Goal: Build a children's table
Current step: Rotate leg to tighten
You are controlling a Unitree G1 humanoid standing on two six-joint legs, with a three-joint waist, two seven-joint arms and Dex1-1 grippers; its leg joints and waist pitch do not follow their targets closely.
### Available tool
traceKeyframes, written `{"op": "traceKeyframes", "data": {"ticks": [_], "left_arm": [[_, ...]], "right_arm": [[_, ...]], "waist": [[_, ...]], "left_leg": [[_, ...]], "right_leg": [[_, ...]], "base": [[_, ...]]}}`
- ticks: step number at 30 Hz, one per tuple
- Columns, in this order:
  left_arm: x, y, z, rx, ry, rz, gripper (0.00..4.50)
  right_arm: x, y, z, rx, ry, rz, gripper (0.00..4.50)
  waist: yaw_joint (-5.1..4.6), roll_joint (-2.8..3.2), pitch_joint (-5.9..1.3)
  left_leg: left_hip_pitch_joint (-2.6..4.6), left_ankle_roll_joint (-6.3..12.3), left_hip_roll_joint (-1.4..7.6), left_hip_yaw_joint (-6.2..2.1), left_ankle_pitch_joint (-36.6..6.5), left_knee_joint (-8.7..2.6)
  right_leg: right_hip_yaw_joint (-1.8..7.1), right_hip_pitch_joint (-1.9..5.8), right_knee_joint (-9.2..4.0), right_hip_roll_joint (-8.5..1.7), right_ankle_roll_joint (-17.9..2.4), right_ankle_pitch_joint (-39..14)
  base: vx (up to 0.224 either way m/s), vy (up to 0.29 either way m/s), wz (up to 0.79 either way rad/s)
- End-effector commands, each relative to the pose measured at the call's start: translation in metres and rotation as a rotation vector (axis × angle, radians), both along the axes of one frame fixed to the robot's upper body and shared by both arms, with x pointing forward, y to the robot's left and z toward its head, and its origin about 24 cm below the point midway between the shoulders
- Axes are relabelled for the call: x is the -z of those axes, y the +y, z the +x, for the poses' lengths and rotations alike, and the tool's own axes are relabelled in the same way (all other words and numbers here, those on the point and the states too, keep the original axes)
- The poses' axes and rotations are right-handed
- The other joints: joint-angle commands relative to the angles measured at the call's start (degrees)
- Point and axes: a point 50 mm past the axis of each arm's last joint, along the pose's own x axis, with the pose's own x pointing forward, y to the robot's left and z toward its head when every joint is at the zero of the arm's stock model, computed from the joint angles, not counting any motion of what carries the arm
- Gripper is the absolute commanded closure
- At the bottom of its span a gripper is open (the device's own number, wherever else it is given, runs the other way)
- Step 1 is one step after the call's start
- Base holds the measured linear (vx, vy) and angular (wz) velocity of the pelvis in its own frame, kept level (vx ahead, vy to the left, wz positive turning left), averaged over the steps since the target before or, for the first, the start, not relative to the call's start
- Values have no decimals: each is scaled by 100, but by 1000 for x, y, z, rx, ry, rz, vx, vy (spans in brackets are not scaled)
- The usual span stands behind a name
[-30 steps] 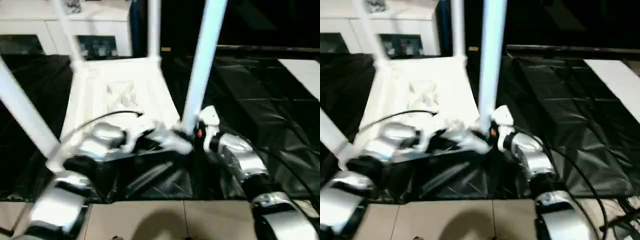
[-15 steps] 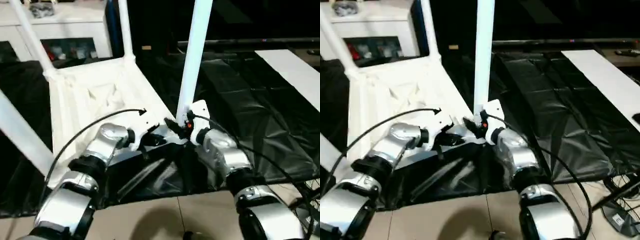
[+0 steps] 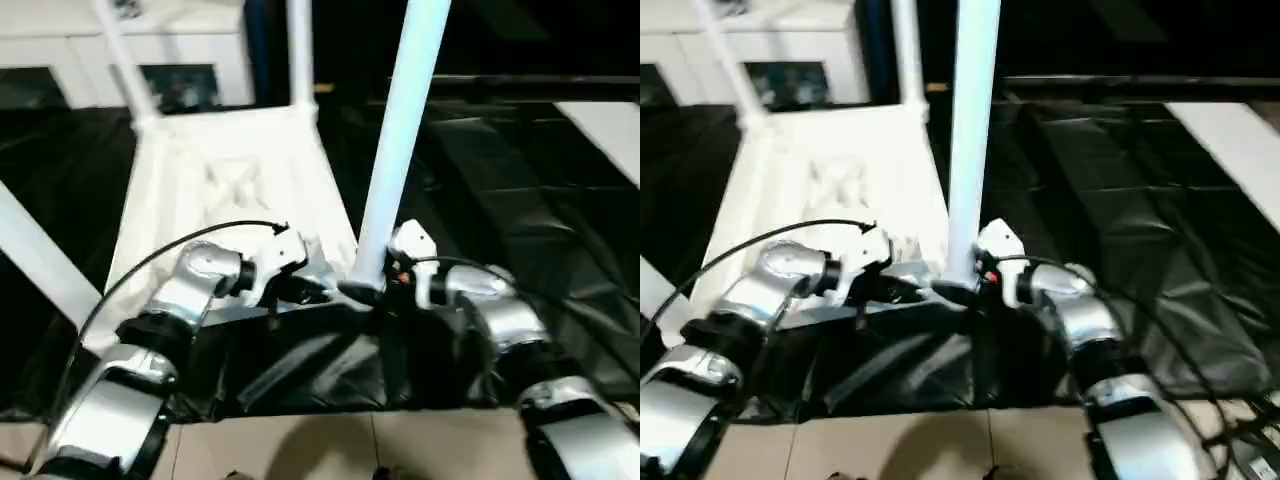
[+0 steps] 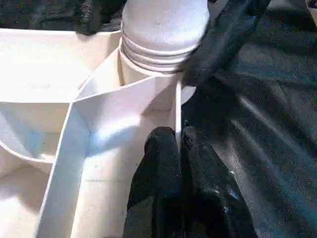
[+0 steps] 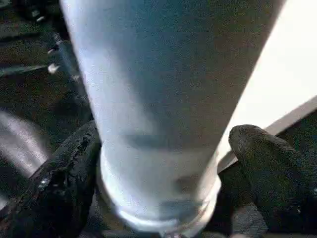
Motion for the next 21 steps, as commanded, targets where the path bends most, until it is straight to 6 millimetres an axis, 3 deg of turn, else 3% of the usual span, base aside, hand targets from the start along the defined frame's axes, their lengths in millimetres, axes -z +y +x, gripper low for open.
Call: {"op": "traceKeyframes", "data": {"ticks": [1, 6, 7, 21], "left_arm": [[-5, -2, -2, 48, -13, -13, 450], [-4, 1, -4, 67, 3, -9, 450], [-4, 2, -5, 70, 6, -7, 450], [1, 7, -7, 77, 36, 19, 450]], "right_arm": [[2, 0, -4, -38, 10, -5, 17], [-2, 1, -5, -80, 21, 21, 17], [-2, 1, -4, -83, 23, 22, 43], [-4, 2, -5, -147, 52, 33, 164]], "waist": [[24, -31, -450], [69, -32, -434], [71, -40, -433], [90, -58, -452]], "left_leg": [[24, 676, 12, 125, -1287, -309], [55, 444, 28, 131, -1556, -339], [58, 432, 27, 133, -1571, -338], [48, 495, 22, 135, -1318, -314]], "right_leg": [[170, 392, -250, -54, -1547, -903], [179, 370, -284, -46, -1417, -1317], [181, 365, -287, -44, -1410, -1329], [180, 382, -254, -47, -1448, -1137]], "base": [[0, 0, 0], [0, 0, 0], [0, 0, 0], [0, 0, 0]]}}
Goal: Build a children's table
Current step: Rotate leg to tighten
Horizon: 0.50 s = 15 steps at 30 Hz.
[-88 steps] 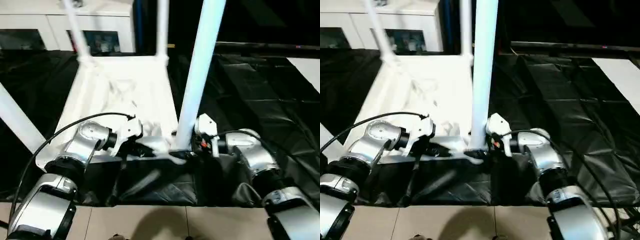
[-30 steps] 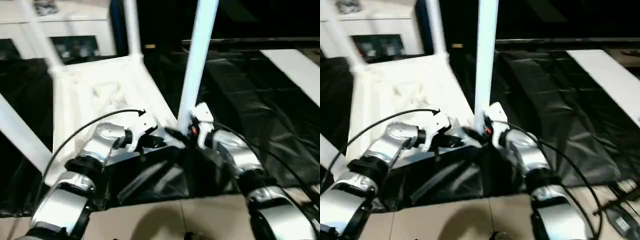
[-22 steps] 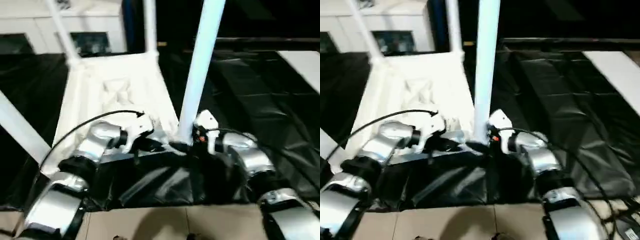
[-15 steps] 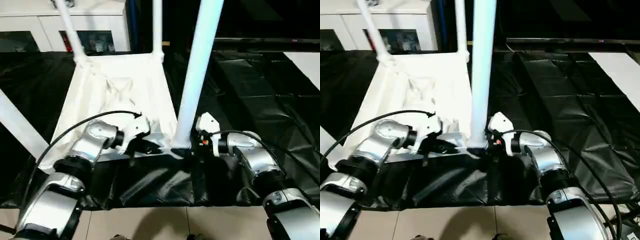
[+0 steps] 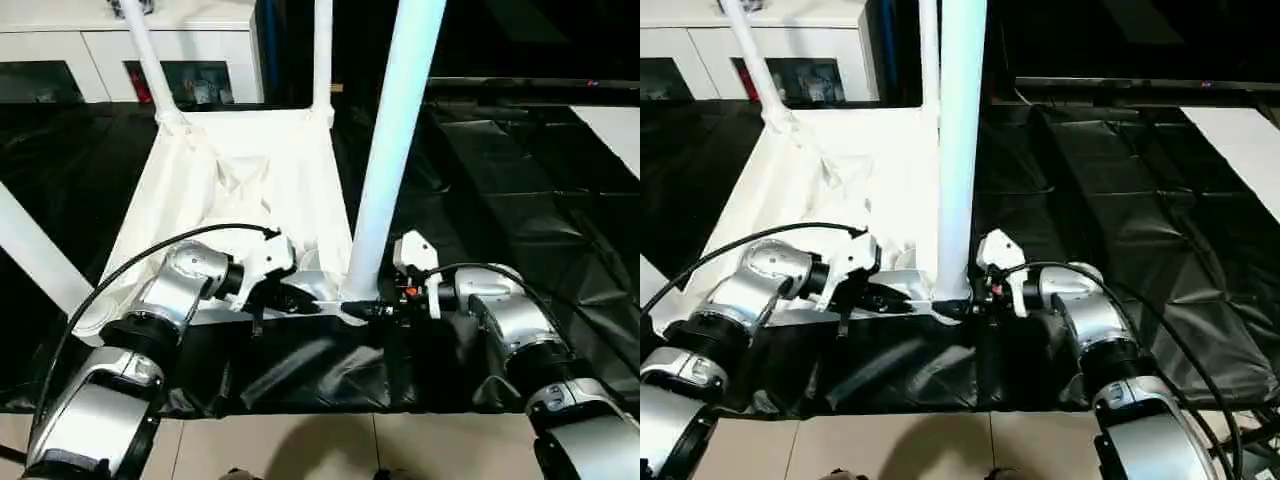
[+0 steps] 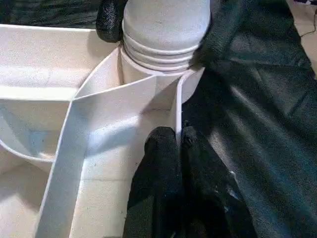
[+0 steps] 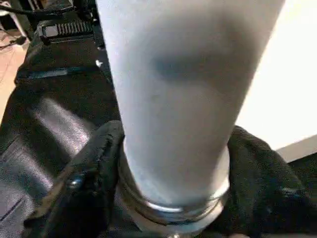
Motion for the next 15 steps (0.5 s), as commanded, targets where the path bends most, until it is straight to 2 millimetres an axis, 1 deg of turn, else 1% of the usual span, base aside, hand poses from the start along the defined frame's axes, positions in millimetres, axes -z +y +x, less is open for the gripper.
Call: {"op": "traceKeyframes", "data": {"ticks": [1, 5, 6, 8, 9, 10, 12, 13, 14, 15], "left_arm": [[1, 0, -2, 24, 13, 10, 450], [2, 1, -2, 19, 17, 14, 450], [2, 1, -1, 14, 18, 15, 450], [2, 1, -1, 8, 19, 15, 450], [2, 0, 0, -3, 19, 13, 450], [3, -3, 2, -37, 9, 12, 450], [4, -8, 4, -67, -9, 14, 450], [4, -11, 5, -80, -15, 13, 450], [6, -21, 7, -123, -34, 10, 450], [6, -27, 8, -141, -42, 4, 450]], "right_arm": [[-4, 1, 2, -28, 0, -8, 164], [-4, 2, 2, -33, 2, -7, 176], [-3, 3, 2, -34, 6, -5, 176], [-3, 4, 1, -34, 10, -2, 176], [-2, 5, 1, -30, 15, 3, 177], [3, 7, 0, 20, 26, 22, 177], [6, 9, 1, 87, 16, 31, 177], [8, 10, 2, 122, 12, 30, 177], [16, 13, 5, 237, -1, 20, 177], [19, 15, 6, 300, -3, 18, 178]], "waist": [[11, -42, -451], [12, -49, -457], [16, -36, -458], [14, -44, -464], [19, -18, -464], [9, -19, -462], [4, -28, -439], [-2, -30, -426], [-15, -43, -417], [-37, -38, -397]], "left_leg": [[43, 488, 1, 113, -1342, -332], [44, 480, -1, 113, -1329, -328], [45, 481, -1, 110, -1316, -327], [42, 495, -4, 111, -1273, -322], [45, 496, -4, 109, -1270, -321], [44, 490, -1, 113, -1265, -321], [50, 435, -3, 111, -1431, -339], [65, 357, -7, 105, -1588, -350], [62, 319, -6, 103, -1653, -359], [71, 215, -13, 85, -1804, -377]], "right_leg": [[171, 373, -261, -56, -1446, -1162], [172, 377, -254, -52, -1447, -1124], [172, 379, -249, -55, -1454, -1104], [170, 384, -241, -51, -1473, -1029], [169, 384, -239, -53, -1485, -1007], [174, 380, -235, -48, -1497, -960], [166, 375, -271, -52, -1435, -1229], [166, 365, -301, -58, -1358, -1506], [170, 360, -318, -63, -1312, -1648], [168, 339, -345, -70, -1194, -1970]], "base": [[0, 0, 0], [0, 0, 0], [0, 0, 0], [0, 0, 0], [0, 0, 0], [0, 0, 0], [0, 0, 0], [0, 0, 0], [0, 0, 0], [0, 0, 0]]}}
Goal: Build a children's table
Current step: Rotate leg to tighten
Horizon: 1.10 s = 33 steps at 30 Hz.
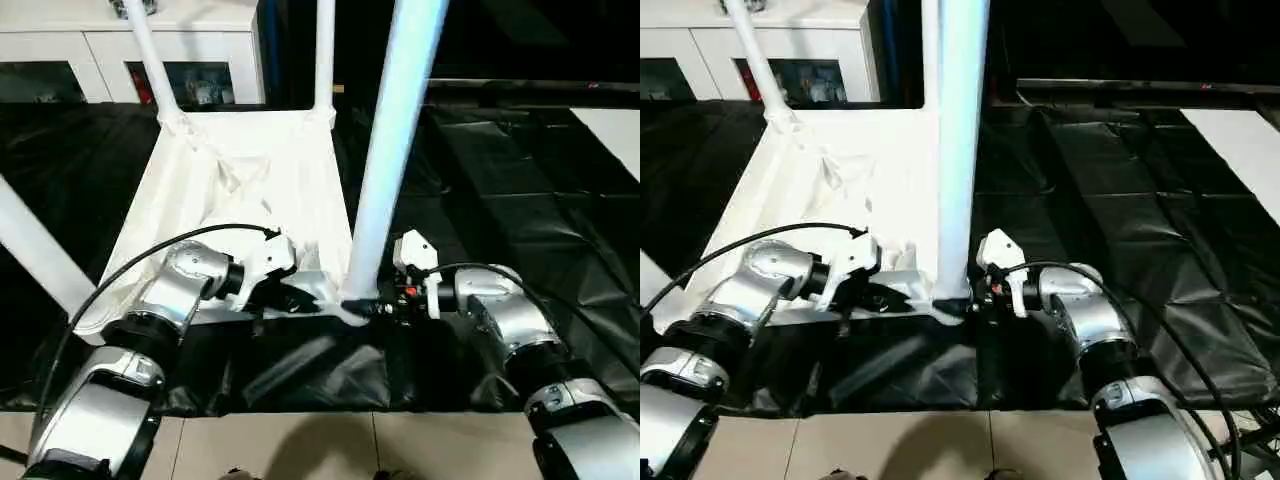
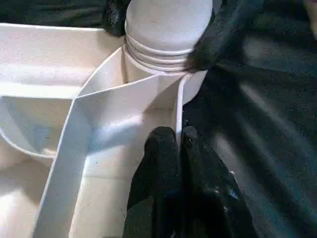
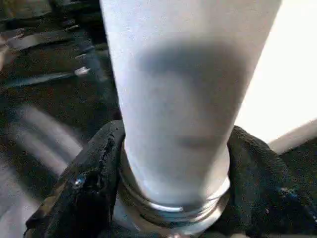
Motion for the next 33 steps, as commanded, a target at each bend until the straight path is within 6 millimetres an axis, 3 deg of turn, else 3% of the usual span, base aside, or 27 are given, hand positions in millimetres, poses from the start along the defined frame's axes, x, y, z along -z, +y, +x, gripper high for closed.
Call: {"op": "traceKeyframes", "data": {"ticks": [1, 2, 4, 5, 7, 9, 10, 12, 14, 15, 16, 19, 23, 28, 30, 33], "left_arm": [[4, -29, 3, -59, -15, -18, 450], [4, -29, 3, -59, -15, -18, 450], [5, -48, 4, -94, -18, -52, 450], [6, -60, 3, -104, -13, -64, 450], [8, -79, 0, -111, -8, -72, 450], [9, -87, -1, -109, -6, -71, 450], [9, -88, -1, -109, -6, -71, 450], [10, -88, -1, -105, -17, -62, 450], [9, -84, 0, -104, -30, -54, 450], [8, -76, 2, -103, -43, -47, 450], [8, -70, 2, -100, -49, -45, 450], [7, -54, 2, -79, -54, -34, 450], [5, -37, 1, -48, -38, -40, 450], [-1, -22, -3, 68, -16, -59, 450], [-2, -16, -6, 126, 4, -52, 450], [-3, -8, -10, 195, 42, -41, 450]], "right_arm": [[16, 10, 4, 216, 25, -13, 178], [16, 10, 4, 216, 25, -13, 178], [22, 18, 7, 362, 48, -1, 178], [25, 25, 9, 434, 60, 2, 178], [26, 43, 10, 489, 70, 22, 178], [21, 59, 11, 480, 57, 52, 178], [19, 63, 11, 476, 49, 61, 178], [12, 73, 13, 467, 9, 86, 178], [7, 73, 14, 455, -22, 100, 122], [1, 68, 15, 436, -54, 126, 108], [0, 62, 16, 430, -67, 128, 106], [-3, 40, 15, 363, -99, 101, 80], [-4, 15, 12, 248, -120, 44, 53], [-5, -7, -1, -5, -100, -32, 53], [-7, -11, -4, -76, -77, -41, 53], [-10, -15, -6, -156, -47, -55, 68]], "waist": [[-51, -27, -374], [-78, -31, -377], [-149, -55, -374], [-171, -10, -369], [-261, -10, -355], [-315, -27, -349], [-344, 11, -345], [-364, 18, -356], [-379, 18, -364], [-378, 18, -370], [-373, -22, -383], [-326, -33, -397], [-233, -11, -418], [-123, -28, -427], [-86, -33, -450], [-39, -24, -449]], "left_leg": [[43, 93, -24, 67, -1933, -402], [42, 38, -46, 46, -2070, -407], [28, 72, -59, 41, -2190, -405], [47, 60, -57, 39, -2247, -400], [78, 12, -81, 18, -2560, -385], [95, 54, -97, 8, -2748, -372], [101, 70, -101, 2, -2859, -371], [94, 102, -98, -21, -2940, -378], [74, 114, -83, -41, -2958, -401], [68, 119, -77, -44, -2945, -409], [58, 154, -68, -36, -2876, -414], [42, 267, -53, 1, -2725, -413], [60, 381, -31, 63, -2378, -398], [57, 505, -22, 109, -2020, -366], [-14, 531, -15, 109, -1726, -355], [-5, 576, 2, 117, -1540, -346]], "right_leg": [[157, 302, -386, -74, -1054, -2284], [134, 309, -425, -71, -908, -2589], [124, 292, -459, -58, -821, -2721], [127, 267, -468, -59, -824, -2753], [83, 224, -529, -49, -690, -3140], [45, 201, -592, -38, -584, -3361], [28, 189, -629, -31, -538, -3422], [-11, 207, -649, -44, -486, -3452], [-18, 235, -634, -43, -524, -3295], [-12, 242, -627, -48, -551, -3206], [5, 246, -602, -50, -635, -3025], [71, 257, -548, -50, -863, -2563], [136, 269, -442, -47, -1213, -1820], [176, 291, -391, -33, -1356, -1483], [187, 351, -310, -37, -1411, -1285], [196, 333, -288, -24, -1473, -1070]], "base": [[0, 0, 0], [0, 0, 0], [0, 0, 0], [0, 0, 0], [0, 0, 0], [0, 0, 0], [0, 0, 0], [0, 0, 0], [0, 0, 0], [0, 0, 0], [0, 0, 0], [0, 0, 0], [0, 0, 0], [0, 0, 0], [0, 0, 0], [0, 0, 0]]}}
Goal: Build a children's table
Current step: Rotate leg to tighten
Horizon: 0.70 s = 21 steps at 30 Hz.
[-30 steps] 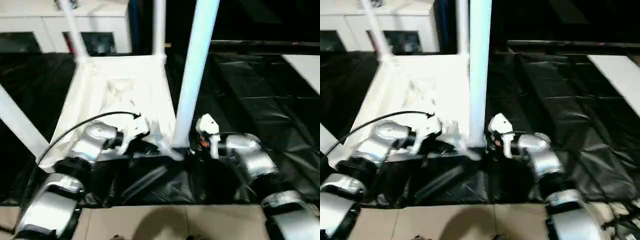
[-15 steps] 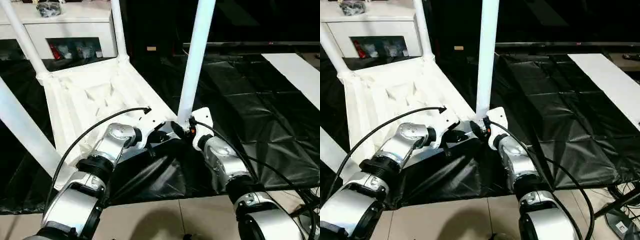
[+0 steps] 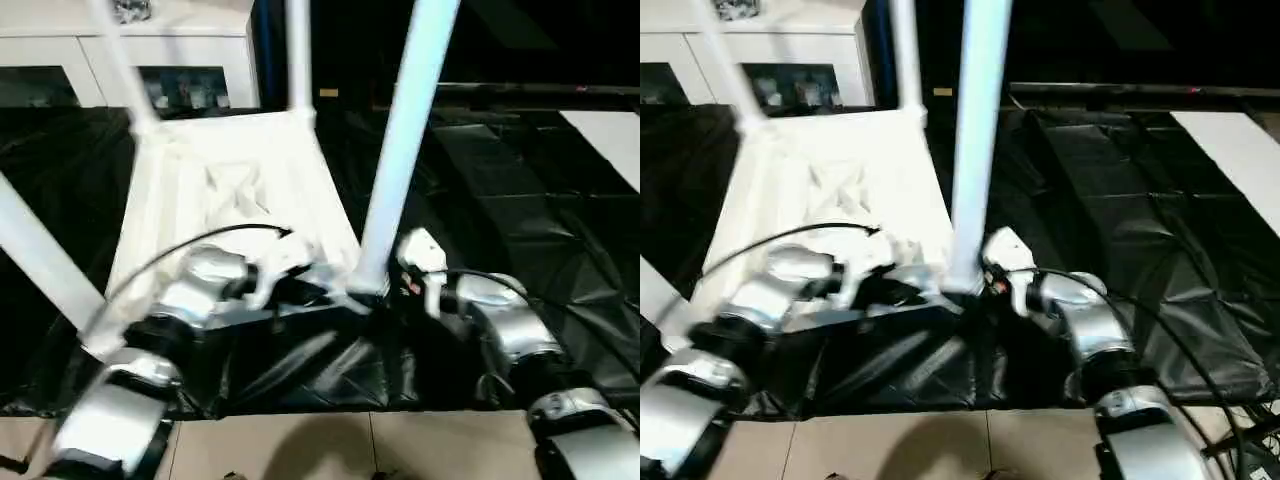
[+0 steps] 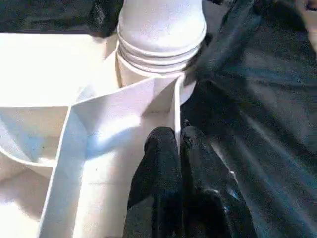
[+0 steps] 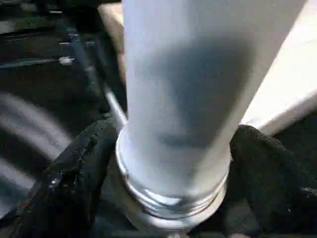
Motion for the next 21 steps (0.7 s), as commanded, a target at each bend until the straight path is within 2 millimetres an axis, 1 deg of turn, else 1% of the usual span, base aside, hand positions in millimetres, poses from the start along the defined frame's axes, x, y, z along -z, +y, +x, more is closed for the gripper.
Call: {"op": "traceKeyframes", "data": {"ticks": [1, 3, 4, 5, 6, 10, 11, 13, 16, 17, 21], "left_arm": [[-3, -8, -5, 101, 6, -20, 450], [-4, -4, -6, 127, 21, -9, 450], [-4, -3, -6, 137, 24, -5, 450], [-4, -2, -7, 148, 31, -1, 450], [-5, -1, -7, 155, 35, 1, 450], [-5, 1, -7, 190, 42, 19, 450], [-5, 1, -7, 189, 42, 21, 450], [-5, 1, -7, 190, 42, 23, 450], [-5, 1, -6, 191, 42, 23, 450], [-5, 1, -6, 192, 40, 25, 450], [-4, -1, -3, 142, 21, 27, 450]], "right_arm": [[-6, 1, 0, -47, -2, -2, 78], [-8, 1, 1, -66, 2, 2, 86], [-9, 2, 2, -72, 5, 6, 103], [-10, 2, 2, -87, 9, 10, 103], [-11, 2, 2, -97, 12, 12, 128], [-12, 4, 0, -163, 29, 4, 135], [-11, 5, -1, -169, 29, -2, 148], [-11, 5, -1, -173, 29, -7, 170], [-11, 6, -1, -175, 31, -3, 175], [-10, 6, -2, -180, 33, -2, 178], [-8, 8, -3, -169, 38, 10, 180]], "waist": [[14, -6, -423], [59, -7, -422], [71, -5, -413], [75, -4, -409], [72, -21, -406], [68, -9, -400], [75, -12, -398], [86, -17, -406], [91, -19, -407], [93, 2, -407], [92, -2, -404]], "left_leg": [[41, 559, -14, 110, -1536, -353], [76, 505, -9, 122, -1597, -358], [68, 461, -8, 117, -1648, -369], [70, 432, -6, 112, -1669, -376], [73, 397, -13, 110, -1732, -384], [74, 355, -12, 107, -1819, -393], [85, 347, -10, 112, -1834, -391], [78, 343, -14, 111, -1769, -386], [71, 349, -16, 112, -1710, -385], [71, 342, -15, 108, -1706, -387], [74, 323, -19, 109, -1761, -388]], "right_leg": [[132, 348, -280, -65, -1473, -1088], [146, 325, -284, -56, -1485, -1160], [150, 327, -282, -56, -1471, -1223], [153, 325, -284, -57, -1457, -1255], [164, 329, -289, -49, -1430, -1335], [174, 317, -303, -50, -1389, -1448], [180, 308, -308, -53, -1391, -1444], [182, 319, -299, -57, -1394, -1403], [180, 326, -293, -58, -1393, -1356], [180, 328, -288, -59, -1393, -1355], [177, 326, -300, -53, -1388, -1398]], "base": [[0, 0, 0], [0, 0, 0], [0, 0, 0], [0, 0, 0], [0, 0, 0], [0, 0, 0], [0, 0, 0], [0, 0, 0], [0, 0, 0], [0, 0, 0], [0, 0, 0]]}}
